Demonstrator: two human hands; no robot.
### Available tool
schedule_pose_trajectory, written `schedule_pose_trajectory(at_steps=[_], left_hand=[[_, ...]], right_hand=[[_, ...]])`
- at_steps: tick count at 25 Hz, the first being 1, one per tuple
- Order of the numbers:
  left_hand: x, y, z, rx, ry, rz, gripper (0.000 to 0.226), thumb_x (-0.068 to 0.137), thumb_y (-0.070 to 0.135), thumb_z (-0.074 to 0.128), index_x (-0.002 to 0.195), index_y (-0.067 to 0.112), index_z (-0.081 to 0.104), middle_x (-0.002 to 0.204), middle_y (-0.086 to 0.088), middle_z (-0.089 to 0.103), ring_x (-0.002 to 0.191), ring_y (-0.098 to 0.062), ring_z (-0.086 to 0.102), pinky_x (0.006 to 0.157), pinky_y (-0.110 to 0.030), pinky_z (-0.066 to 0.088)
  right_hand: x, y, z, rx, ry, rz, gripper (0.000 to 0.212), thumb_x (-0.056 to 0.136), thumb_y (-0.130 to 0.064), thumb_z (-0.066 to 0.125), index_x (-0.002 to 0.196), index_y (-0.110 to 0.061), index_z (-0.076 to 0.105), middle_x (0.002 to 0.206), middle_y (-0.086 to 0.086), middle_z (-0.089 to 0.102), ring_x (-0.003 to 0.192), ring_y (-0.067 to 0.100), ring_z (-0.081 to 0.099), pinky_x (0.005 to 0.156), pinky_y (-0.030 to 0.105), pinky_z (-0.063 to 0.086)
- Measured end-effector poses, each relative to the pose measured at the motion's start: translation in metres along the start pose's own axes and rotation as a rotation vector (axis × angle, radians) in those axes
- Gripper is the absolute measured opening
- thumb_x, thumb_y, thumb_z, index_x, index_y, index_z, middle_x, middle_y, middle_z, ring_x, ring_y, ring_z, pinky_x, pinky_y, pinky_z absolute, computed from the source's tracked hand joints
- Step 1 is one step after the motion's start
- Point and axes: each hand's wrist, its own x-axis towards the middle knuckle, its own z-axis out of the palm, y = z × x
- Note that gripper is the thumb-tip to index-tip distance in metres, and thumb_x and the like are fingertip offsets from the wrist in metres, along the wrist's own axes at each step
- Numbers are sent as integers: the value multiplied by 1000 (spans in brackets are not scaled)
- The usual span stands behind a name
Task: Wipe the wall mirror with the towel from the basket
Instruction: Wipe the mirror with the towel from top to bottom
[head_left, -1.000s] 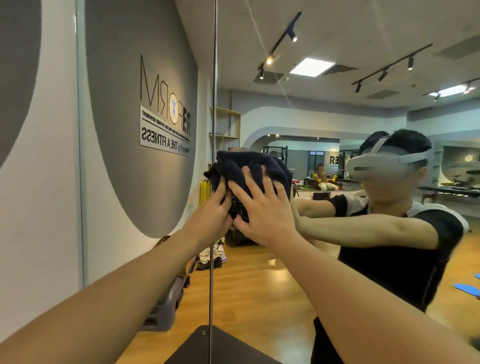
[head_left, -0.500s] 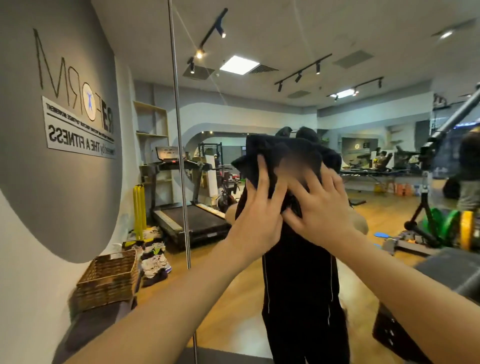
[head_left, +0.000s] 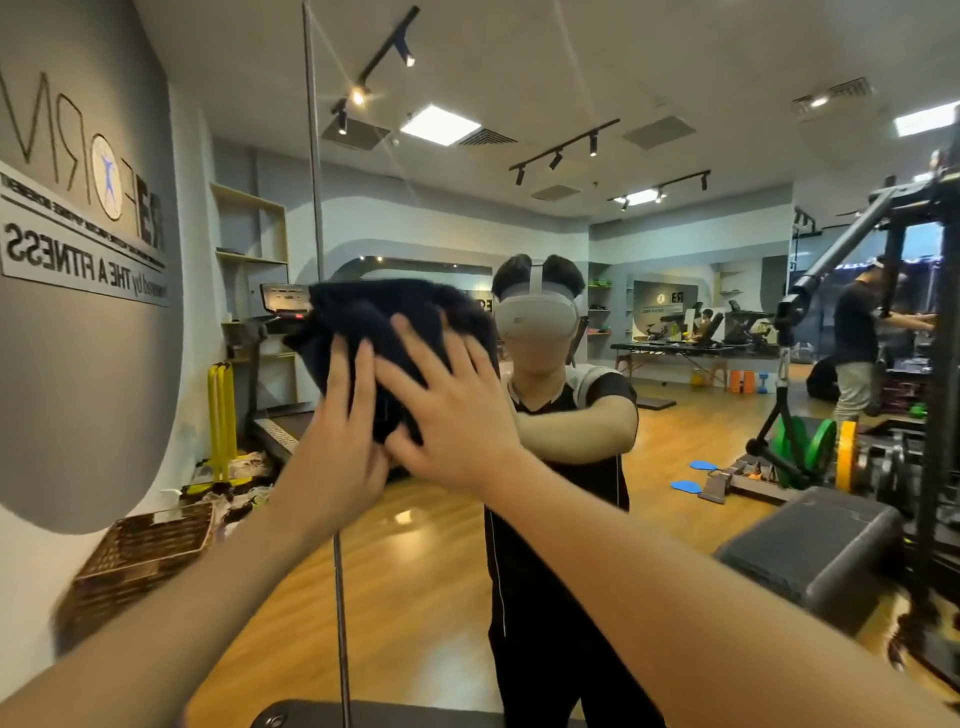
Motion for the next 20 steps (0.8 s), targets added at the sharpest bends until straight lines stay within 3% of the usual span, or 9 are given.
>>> schedule_pose_trajectory(at_steps=[4,7,10,15,20], left_hand=[[-51,74,66,-6,-66,30,84,100,39,38,162,10,-10,167,-27,-6,141,-57,37,107,-56,49],[-49,161,122,-31,-139,113,81,101,39,35,161,3,-6,163,-34,1,143,-64,25,107,-68,42],[1,253,155,-57,-70,181,81,99,36,39,161,0,2,163,-35,3,148,-60,5,116,-71,23],[128,373,157,-153,54,217,84,97,24,49,162,5,-2,167,-27,-8,152,-53,-2,125,-63,2],[202,350,115,-232,127,153,88,99,19,56,162,3,-3,169,-16,-17,155,-44,-6,127,-57,13]], right_hand=[[-111,45,-6,9,35,-56,72,86,-42,63,155,-28,47,170,7,27,158,38,17,123,55,25],[-194,113,-36,-47,34,-43,77,81,-41,65,154,-30,46,169,7,29,157,39,22,119,55,33],[-234,195,-88,-103,20,10,80,82,-39,67,156,-27,40,168,10,29,155,41,24,120,59,31],[-204,317,-186,-162,125,117,67,87,-27,59,152,-19,46,162,12,39,148,41,34,119,56,34],[-112,318,-194,-65,248,220,66,86,-19,61,151,-23,49,161,7,39,148,38,32,121,58,28]])
